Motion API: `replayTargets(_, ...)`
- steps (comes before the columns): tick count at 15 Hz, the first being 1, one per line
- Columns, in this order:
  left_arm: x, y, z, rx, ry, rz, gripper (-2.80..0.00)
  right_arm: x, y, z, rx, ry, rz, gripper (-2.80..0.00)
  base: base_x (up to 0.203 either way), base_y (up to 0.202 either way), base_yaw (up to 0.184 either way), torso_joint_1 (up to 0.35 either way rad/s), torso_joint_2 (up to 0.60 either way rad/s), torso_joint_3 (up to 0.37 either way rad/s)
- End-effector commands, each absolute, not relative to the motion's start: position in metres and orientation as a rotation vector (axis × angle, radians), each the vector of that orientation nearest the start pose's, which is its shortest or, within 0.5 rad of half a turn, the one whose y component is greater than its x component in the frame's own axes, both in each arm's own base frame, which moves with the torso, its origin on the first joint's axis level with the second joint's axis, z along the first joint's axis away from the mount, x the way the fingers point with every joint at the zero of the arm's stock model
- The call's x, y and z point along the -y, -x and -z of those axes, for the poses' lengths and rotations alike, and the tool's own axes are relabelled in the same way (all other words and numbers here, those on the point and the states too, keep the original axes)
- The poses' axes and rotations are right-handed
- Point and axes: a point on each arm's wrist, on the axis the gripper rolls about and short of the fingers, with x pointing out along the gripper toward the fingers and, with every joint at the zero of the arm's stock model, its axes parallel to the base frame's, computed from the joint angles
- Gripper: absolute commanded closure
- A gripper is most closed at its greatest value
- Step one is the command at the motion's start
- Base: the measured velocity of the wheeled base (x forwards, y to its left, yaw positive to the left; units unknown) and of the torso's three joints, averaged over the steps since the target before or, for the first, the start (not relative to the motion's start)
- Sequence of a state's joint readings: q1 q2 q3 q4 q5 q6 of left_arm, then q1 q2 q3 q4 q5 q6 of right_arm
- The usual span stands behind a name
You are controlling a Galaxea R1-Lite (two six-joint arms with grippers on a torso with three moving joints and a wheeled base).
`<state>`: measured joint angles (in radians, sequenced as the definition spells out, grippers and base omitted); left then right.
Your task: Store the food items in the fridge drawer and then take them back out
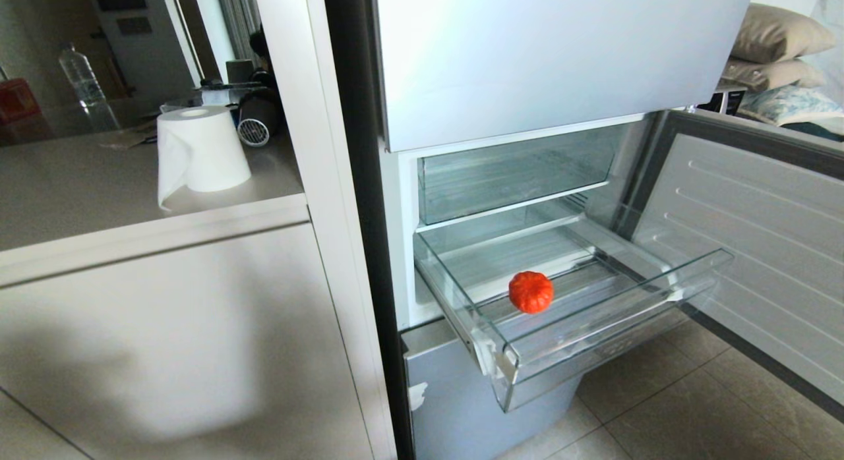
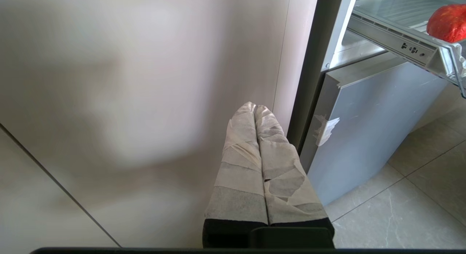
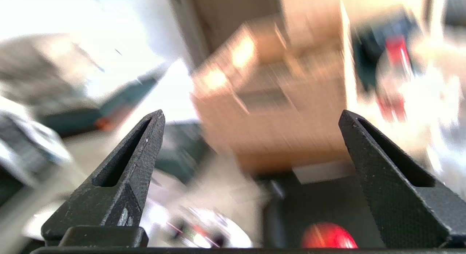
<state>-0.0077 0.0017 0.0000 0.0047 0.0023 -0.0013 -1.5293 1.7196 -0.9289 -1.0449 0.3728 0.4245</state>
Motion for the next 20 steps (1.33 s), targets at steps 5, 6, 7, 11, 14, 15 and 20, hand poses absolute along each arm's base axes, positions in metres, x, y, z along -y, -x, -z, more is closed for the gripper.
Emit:
replayTargets(5, 0.0, 0.023, -0.075, -0.007, 0.001, 0.005, 0.0, 0.242, -0.102, -0.326, 0.527, -0.04, 0.681, -2.8, 0.0, 0.0, 0.0, 0.0, 0.0, 0.0)
replayTargets(6, 0.0, 0.023, -0.075, -0.006, 0.002, 0.005, 0.0, 0.234, -0.121, -0.328, 0.518, -0.052, 0.582, -2.8, 0.0, 0.0, 0.0, 0.0, 0.0, 0.0)
replayTargets(7, 0.0, 0.023, -0.075, -0.008, 0.001, 0.005, 0.0, 0.224, -0.139, -0.329, 0.508, -0.063, 0.486, -2.8, 0.0, 0.0, 0.0, 0.0, 0.0, 0.0)
replayTargets(11, 0.0, 0.023, -0.075, -0.008, 0.001, 0.005, 0.0, 0.161, -0.202, -0.326, 0.456, -0.133, 0.126, -2.8, 0.0, 0.0, 0.0, 0.0, 0.0, 0.0)
replayTargets(14, 0.0, 0.023, -0.075, -0.008, 0.001, 0.005, 0.0, 0.102, -0.24, -0.307, 0.3, -0.188, -0.087, -2.8, 0.0, 0.0, 0.0, 0.0, 0.0, 0.0)
replayTargets(15, 0.0, 0.023, -0.075, -0.008, 0.001, 0.005, 0.0, 0.083, -0.25, -0.299, 0.229, -0.211, -0.133, -2.8, 0.0, 0.0, 0.0, 0.0, 0.0, 0.0)
replayTargets(20, 0.0, 0.023, -0.075, -0.008, 0.001, 0.005, 0.0, 0.007, -0.319, -0.254, -0.156, -0.22, -0.195, -2.8, 0.0, 0.0, 0.0, 0.0, 0.0, 0.0)
